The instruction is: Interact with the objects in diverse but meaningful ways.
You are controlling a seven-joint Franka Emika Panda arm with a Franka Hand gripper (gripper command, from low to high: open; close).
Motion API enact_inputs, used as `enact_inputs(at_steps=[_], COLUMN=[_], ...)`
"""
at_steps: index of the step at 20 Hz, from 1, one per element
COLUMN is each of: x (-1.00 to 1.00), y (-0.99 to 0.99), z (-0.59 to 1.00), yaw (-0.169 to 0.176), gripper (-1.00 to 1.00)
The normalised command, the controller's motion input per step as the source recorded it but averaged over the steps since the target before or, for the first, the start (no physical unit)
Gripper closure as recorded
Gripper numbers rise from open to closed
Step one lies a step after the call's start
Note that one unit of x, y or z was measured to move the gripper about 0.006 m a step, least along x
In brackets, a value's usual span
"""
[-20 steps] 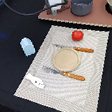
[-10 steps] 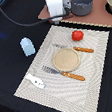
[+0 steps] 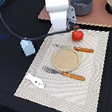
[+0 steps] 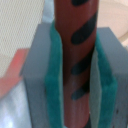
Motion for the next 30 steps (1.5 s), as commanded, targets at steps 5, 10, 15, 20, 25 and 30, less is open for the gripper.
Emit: enact_inputs(at_steps=[5,10,15,20,25,30], x=[0.37,0.38,0.51,0.56,0.48,0.41], y=[-0.4,-0.26,-0.18,-0.15,-0.17,-0.17], z=[-0.12,-0.15,-0.12,-0.11,-0.12,-0.13], yaw=[-0.013,-0.001,0.0,-0.003,-0.011,-0.009], gripper=[1.0,1.0,1.0,-1.0,-1.0,-1.0])
